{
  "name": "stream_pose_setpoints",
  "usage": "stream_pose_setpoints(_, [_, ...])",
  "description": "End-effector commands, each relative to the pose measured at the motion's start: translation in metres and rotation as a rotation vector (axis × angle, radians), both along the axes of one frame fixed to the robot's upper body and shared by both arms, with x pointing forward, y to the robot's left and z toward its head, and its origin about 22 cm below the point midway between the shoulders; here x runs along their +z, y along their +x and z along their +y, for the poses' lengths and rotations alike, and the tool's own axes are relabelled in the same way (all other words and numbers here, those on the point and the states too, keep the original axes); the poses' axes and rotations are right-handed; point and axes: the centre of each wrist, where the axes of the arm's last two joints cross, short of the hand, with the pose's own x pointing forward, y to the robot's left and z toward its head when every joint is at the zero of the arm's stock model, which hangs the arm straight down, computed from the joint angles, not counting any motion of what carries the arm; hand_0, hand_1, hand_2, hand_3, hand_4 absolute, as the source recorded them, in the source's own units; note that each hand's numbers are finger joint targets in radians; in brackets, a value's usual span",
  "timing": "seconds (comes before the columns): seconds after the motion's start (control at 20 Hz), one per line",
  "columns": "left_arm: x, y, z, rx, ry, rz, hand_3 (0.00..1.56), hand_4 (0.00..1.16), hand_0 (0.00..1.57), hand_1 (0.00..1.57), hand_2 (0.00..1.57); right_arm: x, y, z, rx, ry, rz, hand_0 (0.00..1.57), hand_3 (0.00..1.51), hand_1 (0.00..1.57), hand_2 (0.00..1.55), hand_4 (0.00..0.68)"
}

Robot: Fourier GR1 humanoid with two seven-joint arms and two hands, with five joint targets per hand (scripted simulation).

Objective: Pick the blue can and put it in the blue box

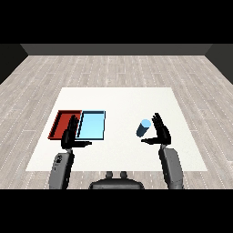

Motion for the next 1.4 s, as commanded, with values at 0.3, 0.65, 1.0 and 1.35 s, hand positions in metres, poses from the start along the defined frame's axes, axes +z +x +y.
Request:
stream_pose_setpoints(0.3, [-0.004, -0.008, -0.021, -0.028, -0.04, -0.078, 0.0, 0.0, 0.0, 0.0, 0.0, -0.01, 0.005, -0.023, 0.028, 0.043, -0.035, 0.0, 0.0, 0.0, 0.0, 0.0])
stream_pose_setpoints(0.65, [-0.011, -0.009, 0.0, -0.03, -0.034, -0.081, 0.0, 0.0, 0.0, 0.0, 0.0, -0.017, 0.03, -0.008, -0.028, 0.051, -0.008, 0.0, 0.0, 0.0, 0.0, 0.0])
stream_pose_setpoints(1.0, [0.01, -0.008, -0.003, -0.042, -0.044, -0.087, 0.0, 0.0, 0.0, 0.0, 0.0, -0.029, 0.026, -0.025, -0.06, 0.081, 0.034, 0.0, 0.0, 0.0, 0.0, 0.0])
stream_pose_setpoints(1.35, [-0.007, 0.009, -0.014, -0.046, -0.072, -0.084, 0.0, 0.0, 0.0, 0.0, 0.0, -0.05, 0.046, -0.012, -0.047, 0.092, 0.068, 0.0, 0.0, 0.0, 0.0, 0.0])
